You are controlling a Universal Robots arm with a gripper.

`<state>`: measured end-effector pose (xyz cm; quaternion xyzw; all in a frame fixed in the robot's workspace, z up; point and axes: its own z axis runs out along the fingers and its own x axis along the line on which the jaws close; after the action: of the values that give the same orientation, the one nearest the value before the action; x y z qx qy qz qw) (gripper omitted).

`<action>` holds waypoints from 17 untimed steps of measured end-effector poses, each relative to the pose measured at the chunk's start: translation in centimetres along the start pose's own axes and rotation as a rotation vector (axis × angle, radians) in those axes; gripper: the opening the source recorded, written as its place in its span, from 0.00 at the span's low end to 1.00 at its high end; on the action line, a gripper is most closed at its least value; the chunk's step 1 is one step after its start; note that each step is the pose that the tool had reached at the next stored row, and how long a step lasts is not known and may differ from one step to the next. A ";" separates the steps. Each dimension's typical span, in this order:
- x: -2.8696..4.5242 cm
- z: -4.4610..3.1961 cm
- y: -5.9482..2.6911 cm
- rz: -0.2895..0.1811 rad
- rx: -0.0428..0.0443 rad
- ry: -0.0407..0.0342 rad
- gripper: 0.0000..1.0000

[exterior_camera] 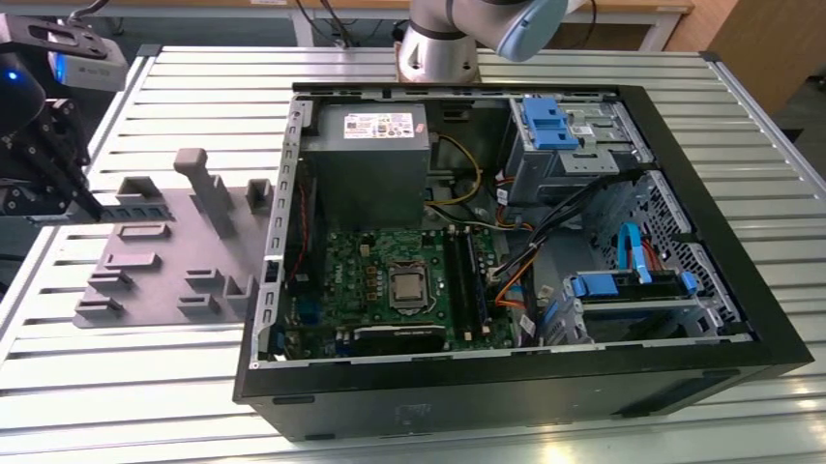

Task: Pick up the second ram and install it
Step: 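Pick up the second ram and move it above second insertion slot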

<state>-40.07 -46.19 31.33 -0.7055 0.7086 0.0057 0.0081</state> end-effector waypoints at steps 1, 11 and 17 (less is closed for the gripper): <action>0.00 -0.04 0.00 0.000 0.0001 -0.0001 0.14; -0.02 -0.79 0.00 0.000 0.0002 -0.0002 0.14; -0.02 -1.30 0.00 0.000 0.0001 -0.0001 0.14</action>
<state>-40.07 -46.19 32.63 -0.7055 0.7087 0.0057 0.0082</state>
